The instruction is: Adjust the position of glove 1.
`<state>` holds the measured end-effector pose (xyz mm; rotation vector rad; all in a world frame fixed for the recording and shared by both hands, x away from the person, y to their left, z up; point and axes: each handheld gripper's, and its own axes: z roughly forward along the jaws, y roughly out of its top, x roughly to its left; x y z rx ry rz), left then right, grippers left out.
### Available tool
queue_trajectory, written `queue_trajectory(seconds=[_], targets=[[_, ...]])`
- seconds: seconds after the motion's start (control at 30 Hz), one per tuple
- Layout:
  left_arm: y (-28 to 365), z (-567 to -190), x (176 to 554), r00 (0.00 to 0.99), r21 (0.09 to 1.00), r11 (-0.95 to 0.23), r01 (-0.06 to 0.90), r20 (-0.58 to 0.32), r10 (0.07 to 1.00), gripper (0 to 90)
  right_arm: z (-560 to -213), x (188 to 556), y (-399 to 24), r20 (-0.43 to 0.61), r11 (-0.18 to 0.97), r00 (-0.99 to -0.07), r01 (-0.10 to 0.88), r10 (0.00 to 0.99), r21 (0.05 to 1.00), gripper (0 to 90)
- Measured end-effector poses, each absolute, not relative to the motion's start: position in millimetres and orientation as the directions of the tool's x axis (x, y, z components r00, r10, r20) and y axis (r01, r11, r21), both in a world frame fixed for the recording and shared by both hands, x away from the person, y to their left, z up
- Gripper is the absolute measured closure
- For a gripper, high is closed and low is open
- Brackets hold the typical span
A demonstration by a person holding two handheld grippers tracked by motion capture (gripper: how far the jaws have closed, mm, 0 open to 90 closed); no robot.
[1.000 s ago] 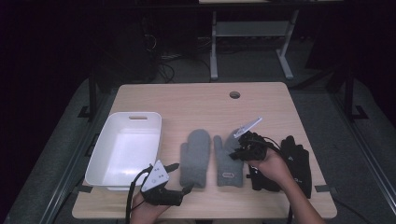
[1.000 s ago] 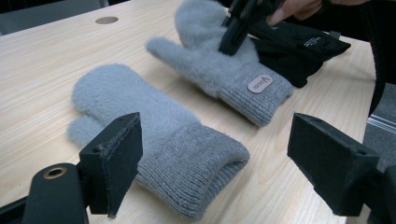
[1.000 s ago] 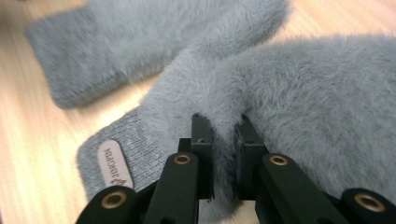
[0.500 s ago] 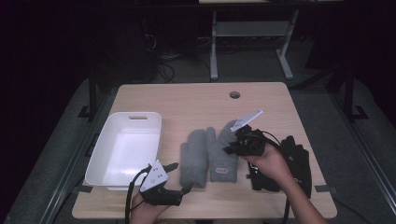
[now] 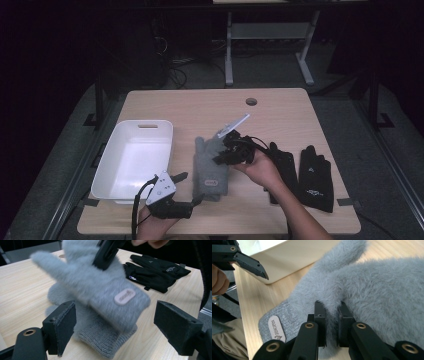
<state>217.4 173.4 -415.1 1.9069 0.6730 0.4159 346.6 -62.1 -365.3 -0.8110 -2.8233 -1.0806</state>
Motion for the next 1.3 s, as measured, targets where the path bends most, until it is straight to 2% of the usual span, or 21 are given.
queue_trajectory(seconds=[0.4,0.7,0.87,1.0,1.3], targets=[[173,-418,221,0.776,0.902,-0.313,0.297,-0.037,0.630,17.7,-389,363,-43,0.200,0.670,-0.863,0.490,0.465,0.558,80.3],[173,-418,223,0.776,0.895,-0.320,0.312,-0.046,0.629,17.7,-396,366,-40,0.185,0.671,-0.860,0.491,0.476,0.556,78.6],[172,-420,224,0.777,0.889,-0.315,0.333,-0.069,0.626,17.7,-400,367,-39,0.176,0.664,-0.856,0.494,0.487,0.561,73.8],[172,-422,226,0.773,0.884,-0.316,0.345,-0.076,0.630,17.7,-404,369,-40,0.178,0.658,-0.849,0.502,0.497,0.562,65.0],[169,-423,227,0.765,0.878,-0.309,0.366,-0.095,0.637,18.0,-397,368,-52,0.190,0.603,-0.834,0.514,0.519,0.610,38.3]])
